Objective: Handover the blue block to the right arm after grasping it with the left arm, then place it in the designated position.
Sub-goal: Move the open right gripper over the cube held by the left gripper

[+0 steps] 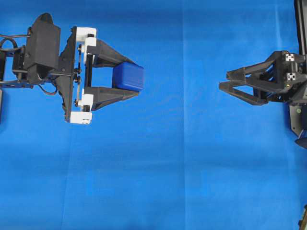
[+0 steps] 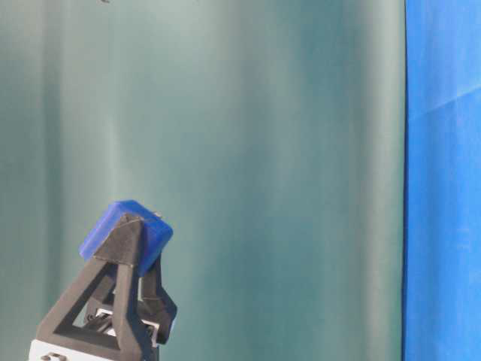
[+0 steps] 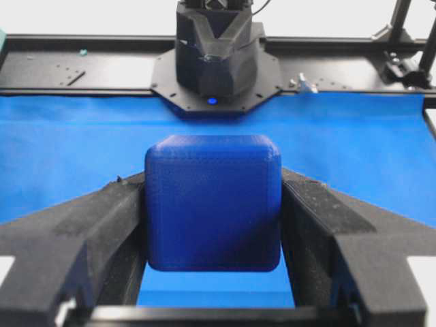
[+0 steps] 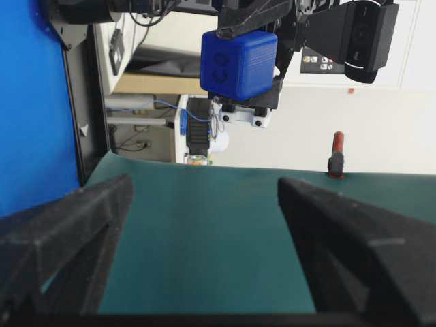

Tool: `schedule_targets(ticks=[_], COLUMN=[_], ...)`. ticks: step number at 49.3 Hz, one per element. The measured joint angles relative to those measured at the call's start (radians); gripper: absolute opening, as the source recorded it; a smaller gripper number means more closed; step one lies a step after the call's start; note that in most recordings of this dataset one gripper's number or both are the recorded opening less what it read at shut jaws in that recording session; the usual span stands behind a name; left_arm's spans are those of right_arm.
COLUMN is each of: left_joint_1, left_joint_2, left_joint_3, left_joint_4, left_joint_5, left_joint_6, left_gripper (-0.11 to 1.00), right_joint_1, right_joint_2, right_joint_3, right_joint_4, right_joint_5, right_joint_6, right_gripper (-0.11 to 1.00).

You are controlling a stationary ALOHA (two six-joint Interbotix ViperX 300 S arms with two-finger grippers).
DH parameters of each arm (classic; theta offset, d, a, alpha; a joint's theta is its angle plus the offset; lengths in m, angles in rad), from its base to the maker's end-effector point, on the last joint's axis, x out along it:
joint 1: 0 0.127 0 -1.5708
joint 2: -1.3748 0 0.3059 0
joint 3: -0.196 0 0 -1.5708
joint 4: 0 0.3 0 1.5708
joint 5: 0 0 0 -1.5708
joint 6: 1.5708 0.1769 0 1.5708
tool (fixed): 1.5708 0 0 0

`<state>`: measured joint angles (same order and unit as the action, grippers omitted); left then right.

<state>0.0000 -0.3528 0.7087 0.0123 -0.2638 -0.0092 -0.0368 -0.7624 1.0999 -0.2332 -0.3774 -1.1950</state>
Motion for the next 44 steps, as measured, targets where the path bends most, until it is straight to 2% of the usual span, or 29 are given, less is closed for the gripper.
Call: schedule_targets(ticks=[29,44], left_joint_1=[0.000,0.000], left_joint_2=[0.002,0.000], left_joint_3=[0.000,0.000], left_joint_4=[0.000,0.000], left_joint_5=[0.000,0.000], left_joint_6=[0.002,0.002], left_gripper=[0.48,0.48], right_joint_1=[-0.002,-0.002], right_joint_2=[0.006,0.144], right_joint_3=[-0.005,-0.103], right_joint_4=[0.000,0.000], right_joint_5=[0.000,0.000], right_joint_6=[0.000,0.000], right_gripper=[0.94,0.94])
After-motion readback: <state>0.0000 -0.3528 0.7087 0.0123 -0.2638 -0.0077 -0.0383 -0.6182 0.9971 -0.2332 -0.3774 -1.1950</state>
